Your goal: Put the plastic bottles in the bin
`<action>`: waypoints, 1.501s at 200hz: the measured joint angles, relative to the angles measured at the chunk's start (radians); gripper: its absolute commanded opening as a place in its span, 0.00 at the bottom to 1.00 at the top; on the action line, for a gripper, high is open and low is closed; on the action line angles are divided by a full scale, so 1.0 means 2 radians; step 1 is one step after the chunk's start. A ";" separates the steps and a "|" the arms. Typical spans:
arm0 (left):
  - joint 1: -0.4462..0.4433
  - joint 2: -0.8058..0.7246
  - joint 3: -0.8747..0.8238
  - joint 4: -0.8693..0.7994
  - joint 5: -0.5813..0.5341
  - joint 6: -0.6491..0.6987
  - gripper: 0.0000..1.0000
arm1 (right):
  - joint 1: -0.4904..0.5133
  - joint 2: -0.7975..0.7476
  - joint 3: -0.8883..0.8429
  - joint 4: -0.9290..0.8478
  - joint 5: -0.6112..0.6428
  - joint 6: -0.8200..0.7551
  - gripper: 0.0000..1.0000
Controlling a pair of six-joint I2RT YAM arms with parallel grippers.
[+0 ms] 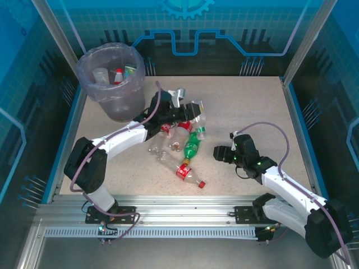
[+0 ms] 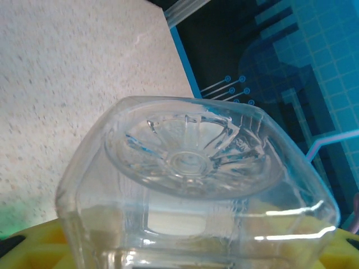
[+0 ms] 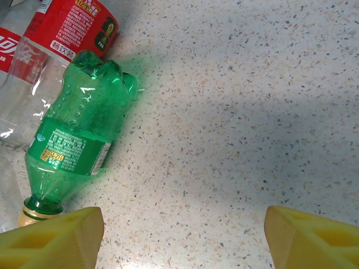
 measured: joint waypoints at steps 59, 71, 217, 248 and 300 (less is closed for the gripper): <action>0.037 -0.044 0.117 -0.111 -0.009 0.095 0.13 | -0.001 0.000 0.000 0.000 -0.007 0.000 0.76; 0.054 -0.055 0.132 -0.126 -0.009 0.109 0.11 | -0.001 0.000 0.001 -0.001 -0.007 -0.004 0.77; 0.324 -0.070 0.250 -0.179 -0.088 0.187 0.00 | -0.004 0.001 0.019 -0.033 0.006 -0.037 0.81; 0.356 -0.029 0.283 -0.170 -0.115 0.185 0.00 | -0.008 -0.012 0.019 -0.050 0.015 -0.044 0.81; 0.361 0.094 0.420 -0.257 -0.147 0.254 0.00 | -0.008 -0.022 0.019 -0.062 0.019 -0.046 0.81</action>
